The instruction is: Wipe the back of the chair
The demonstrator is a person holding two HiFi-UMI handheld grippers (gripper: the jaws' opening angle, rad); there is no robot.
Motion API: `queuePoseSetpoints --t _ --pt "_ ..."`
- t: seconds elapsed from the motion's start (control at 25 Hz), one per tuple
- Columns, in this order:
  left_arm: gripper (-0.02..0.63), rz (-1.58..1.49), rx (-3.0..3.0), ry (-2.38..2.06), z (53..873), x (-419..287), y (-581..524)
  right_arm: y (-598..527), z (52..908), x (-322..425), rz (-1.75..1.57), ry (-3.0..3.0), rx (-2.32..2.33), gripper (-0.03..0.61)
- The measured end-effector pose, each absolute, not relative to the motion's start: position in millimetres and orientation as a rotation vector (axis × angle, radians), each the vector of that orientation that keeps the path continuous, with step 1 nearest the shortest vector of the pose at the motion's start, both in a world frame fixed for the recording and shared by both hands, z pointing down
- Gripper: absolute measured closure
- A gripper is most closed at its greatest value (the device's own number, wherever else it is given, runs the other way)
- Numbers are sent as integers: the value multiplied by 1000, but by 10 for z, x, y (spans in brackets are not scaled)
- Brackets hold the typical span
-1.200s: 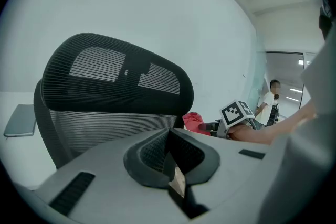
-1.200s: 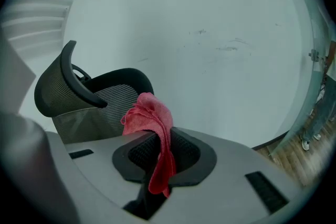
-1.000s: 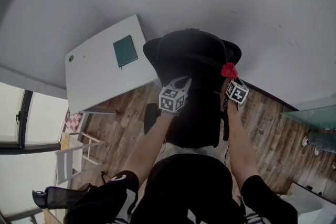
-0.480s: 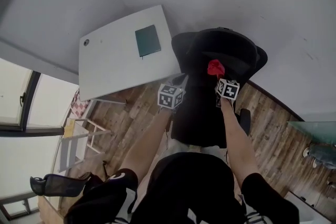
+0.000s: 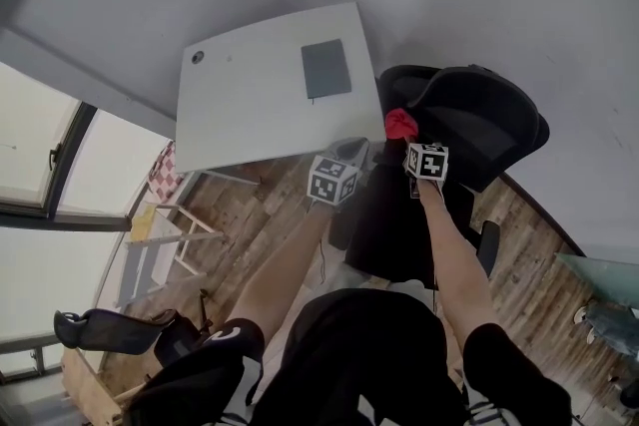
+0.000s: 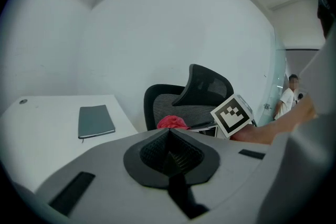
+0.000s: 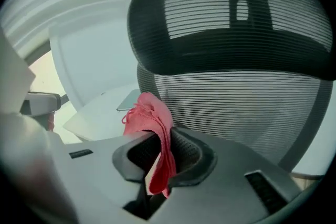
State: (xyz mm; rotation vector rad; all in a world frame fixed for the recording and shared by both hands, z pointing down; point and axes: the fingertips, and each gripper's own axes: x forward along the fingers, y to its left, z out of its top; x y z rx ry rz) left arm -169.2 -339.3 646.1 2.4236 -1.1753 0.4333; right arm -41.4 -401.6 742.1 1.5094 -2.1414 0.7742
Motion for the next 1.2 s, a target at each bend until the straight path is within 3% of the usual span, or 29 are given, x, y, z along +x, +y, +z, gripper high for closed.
queuePoseSetpoints --t 0.4,0.72,1.2 --pt "589 465 2417 -1202 6449 -2054 -3396 -4261 7554 -714 759 -2068 1504 512" --pt "589 501 2451 -1158 6442 -1837 -3329 -4200 7480 -133 771 -1960 1620 512" --pt "589 502 2522 -1042 6321 -852 -3324 -3927 7420 1046 803 -1870 1758 512"
